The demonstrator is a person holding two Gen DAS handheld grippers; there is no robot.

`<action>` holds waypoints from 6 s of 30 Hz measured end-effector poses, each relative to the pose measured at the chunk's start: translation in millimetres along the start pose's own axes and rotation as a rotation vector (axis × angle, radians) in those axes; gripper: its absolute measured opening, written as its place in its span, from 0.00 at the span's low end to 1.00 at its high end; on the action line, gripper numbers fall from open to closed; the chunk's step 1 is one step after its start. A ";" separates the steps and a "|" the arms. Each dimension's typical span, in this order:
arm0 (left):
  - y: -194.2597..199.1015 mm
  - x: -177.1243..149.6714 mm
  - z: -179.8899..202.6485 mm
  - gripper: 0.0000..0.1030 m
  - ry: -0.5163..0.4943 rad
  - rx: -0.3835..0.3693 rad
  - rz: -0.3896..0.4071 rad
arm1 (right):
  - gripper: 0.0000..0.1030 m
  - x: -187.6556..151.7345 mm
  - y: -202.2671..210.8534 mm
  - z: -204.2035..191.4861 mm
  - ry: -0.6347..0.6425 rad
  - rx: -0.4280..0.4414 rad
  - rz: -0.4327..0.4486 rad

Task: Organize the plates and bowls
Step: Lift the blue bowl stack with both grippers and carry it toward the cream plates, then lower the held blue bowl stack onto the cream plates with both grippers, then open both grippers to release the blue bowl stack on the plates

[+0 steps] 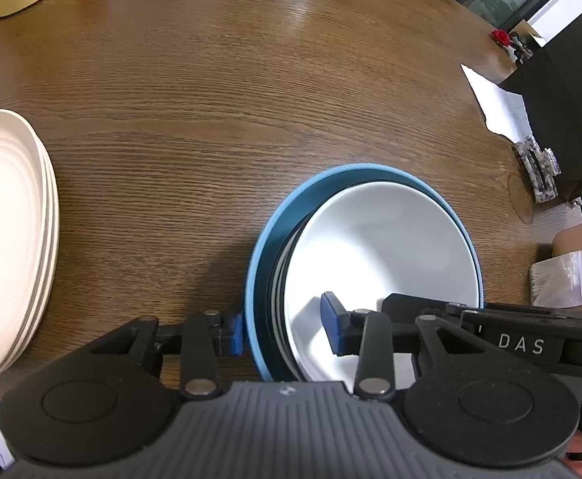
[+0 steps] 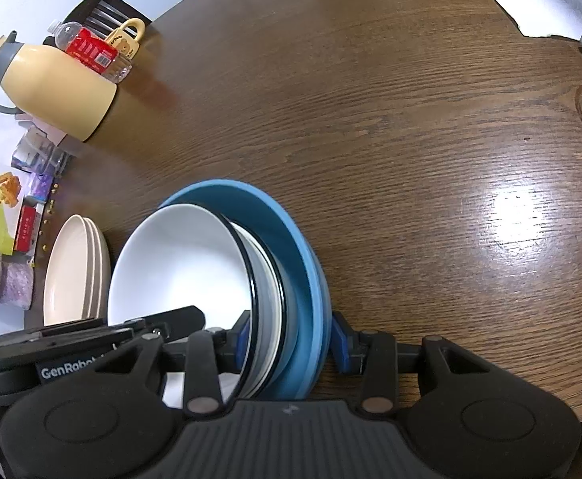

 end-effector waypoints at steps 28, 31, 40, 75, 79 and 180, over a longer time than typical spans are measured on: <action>27.0 10.5 -32.1 0.36 0.051 0.009 0.047 | 0.38 10.3 -1.1 -39.5 0.047 0.014 0.011; 29.7 11.5 -36.8 0.36 0.059 0.012 0.051 | 0.38 12.1 -3.2 -46.1 0.055 0.015 0.010; 37.8 14.6 -51.3 0.36 0.093 0.017 0.070 | 0.38 18.6 -7.8 -65.3 0.093 0.026 0.006; 79.9 19.0 -124.8 0.36 0.238 0.063 0.142 | 0.38 36.0 -36.0 -152.7 0.237 0.076 -0.035; 82.9 20.8 -134.0 0.36 0.252 0.066 0.150 | 0.38 38.2 -39.6 -162.6 0.253 0.082 -0.038; 161.2 -11.5 -259.7 1.00 0.184 0.185 0.466 | 1.00 1.1 -44.1 -256.6 0.353 -0.024 0.325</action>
Point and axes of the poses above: each gripper's, at about its wrist camera, not at the fingertips, and y roughly against the way its jaws point, z to its right, x to its top, the point moved 9 cm from there along -y, roughly the way its jaws point, and after that the axes turned 5 degrees about x, right-handed, at the moved point
